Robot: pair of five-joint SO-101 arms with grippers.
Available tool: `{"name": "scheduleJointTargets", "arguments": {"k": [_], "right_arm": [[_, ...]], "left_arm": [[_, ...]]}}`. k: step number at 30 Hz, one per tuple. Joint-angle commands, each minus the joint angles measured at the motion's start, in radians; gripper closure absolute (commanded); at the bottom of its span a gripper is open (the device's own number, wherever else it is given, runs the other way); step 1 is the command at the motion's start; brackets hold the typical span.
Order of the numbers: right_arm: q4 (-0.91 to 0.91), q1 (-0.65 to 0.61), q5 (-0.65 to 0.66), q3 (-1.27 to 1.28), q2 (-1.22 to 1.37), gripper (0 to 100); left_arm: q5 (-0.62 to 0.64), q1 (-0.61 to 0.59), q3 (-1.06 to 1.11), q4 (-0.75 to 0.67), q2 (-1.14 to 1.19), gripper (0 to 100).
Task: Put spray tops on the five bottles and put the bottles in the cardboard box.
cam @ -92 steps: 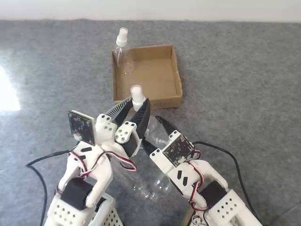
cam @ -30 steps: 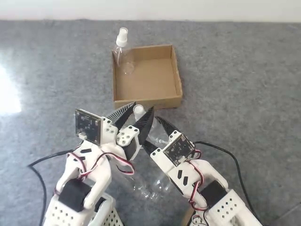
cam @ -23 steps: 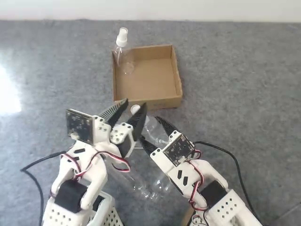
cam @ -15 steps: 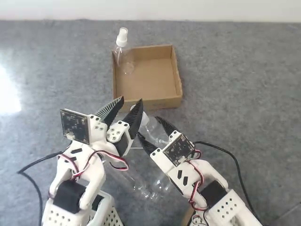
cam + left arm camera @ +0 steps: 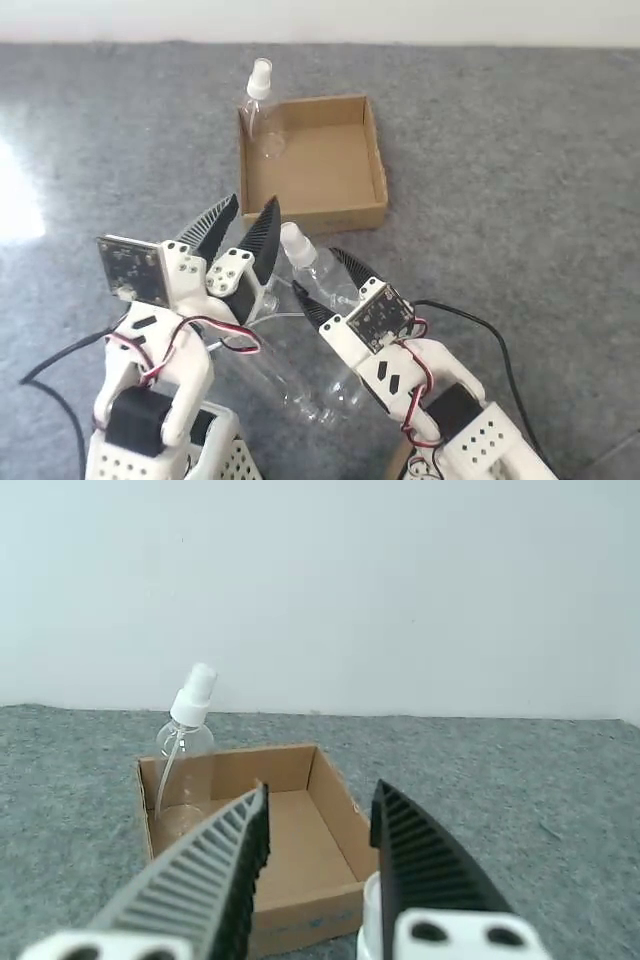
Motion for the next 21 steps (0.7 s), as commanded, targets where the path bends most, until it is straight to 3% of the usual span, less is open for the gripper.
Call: {"name": "scheduleJointTargets", "arguments": {"k": [1, 18, 21], "right_arm": [[-0.021, 0.012, -0.009, 0.003, -0.019, 97.0], [-0.03, 0.013, -0.009, 0.014, -0.019, 97.0], [-0.03, 0.013, -0.009, 0.014, -0.019, 97.0]], "left_arm": [[-0.008, -0.008, -0.058, -0.003, -0.003, 84], [-0.008, -0.002, 0.085, -0.003, -0.002, 84], [-0.058, -0.008, 0.093, -0.003, -0.002, 84]]}}
